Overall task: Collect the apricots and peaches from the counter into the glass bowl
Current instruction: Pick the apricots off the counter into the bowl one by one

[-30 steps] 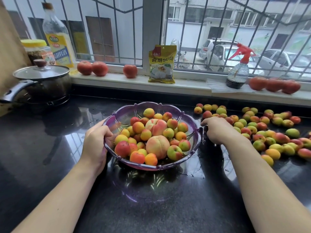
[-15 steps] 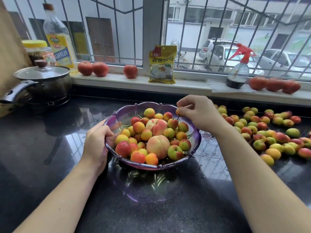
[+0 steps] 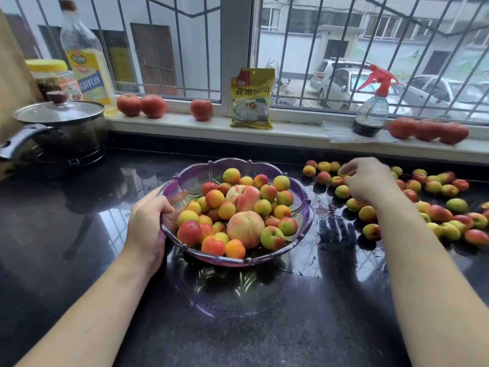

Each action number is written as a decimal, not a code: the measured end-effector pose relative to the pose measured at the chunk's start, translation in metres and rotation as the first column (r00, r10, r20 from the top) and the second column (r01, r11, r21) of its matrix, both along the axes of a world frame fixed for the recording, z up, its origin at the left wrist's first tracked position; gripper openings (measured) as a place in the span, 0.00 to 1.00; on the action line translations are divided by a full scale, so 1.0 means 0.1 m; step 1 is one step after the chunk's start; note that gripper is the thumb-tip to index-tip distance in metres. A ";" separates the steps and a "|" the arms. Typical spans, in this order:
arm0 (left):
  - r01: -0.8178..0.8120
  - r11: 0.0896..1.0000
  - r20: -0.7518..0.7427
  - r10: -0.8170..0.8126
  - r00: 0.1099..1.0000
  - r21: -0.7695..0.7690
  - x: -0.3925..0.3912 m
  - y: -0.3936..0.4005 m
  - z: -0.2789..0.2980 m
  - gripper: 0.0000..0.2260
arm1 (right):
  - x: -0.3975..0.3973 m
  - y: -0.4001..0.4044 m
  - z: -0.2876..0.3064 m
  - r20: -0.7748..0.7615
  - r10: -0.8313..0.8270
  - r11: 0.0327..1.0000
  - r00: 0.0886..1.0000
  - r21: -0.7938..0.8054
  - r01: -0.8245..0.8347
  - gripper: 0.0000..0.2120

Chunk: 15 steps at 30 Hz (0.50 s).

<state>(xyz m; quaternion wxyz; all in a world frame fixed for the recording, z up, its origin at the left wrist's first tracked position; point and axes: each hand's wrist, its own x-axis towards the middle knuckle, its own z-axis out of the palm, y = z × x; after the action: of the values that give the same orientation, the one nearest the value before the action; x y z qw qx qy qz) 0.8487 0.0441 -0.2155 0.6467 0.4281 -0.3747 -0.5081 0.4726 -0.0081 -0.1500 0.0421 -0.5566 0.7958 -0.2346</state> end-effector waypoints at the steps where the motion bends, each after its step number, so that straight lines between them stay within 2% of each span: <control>1: -0.008 1.000 0.003 0.008 1.000 0.002 -0.01 0.01 0.01 0.23 | 0.01 -0.03 -0.06 -0.039 -0.008 1.000 0.999 0.011 0.009 0.17; 9: -0.023 1.000 0.029 0.023 0.999 0.011 -0.03 0.05 0.03 0.23 | 0.19 -0.05 -0.48 -0.362 -0.038 0.992 0.931 0.098 0.079 0.14; 13: -0.007 1.000 0.039 0.006 0.999 0.019 -0.05 0.08 0.06 0.25 | 0.21 -0.05 -0.50 -0.380 -0.082 0.993 0.921 0.046 0.108 0.13; 15: -0.019 1.000 0.052 0.018 0.998 0.021 -0.06 0.09 0.09 0.20 | 0.19 -0.04 -0.50 -0.360 -0.110 0.991 0.926 0.026 0.128 0.12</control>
<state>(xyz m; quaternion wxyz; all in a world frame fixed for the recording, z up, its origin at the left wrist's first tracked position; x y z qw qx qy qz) 0.8429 0.0533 -0.2069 0.6368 0.4516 -0.3817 -0.4949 0.4920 -0.0120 -0.1999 -0.1041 -0.5396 0.8279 -0.1118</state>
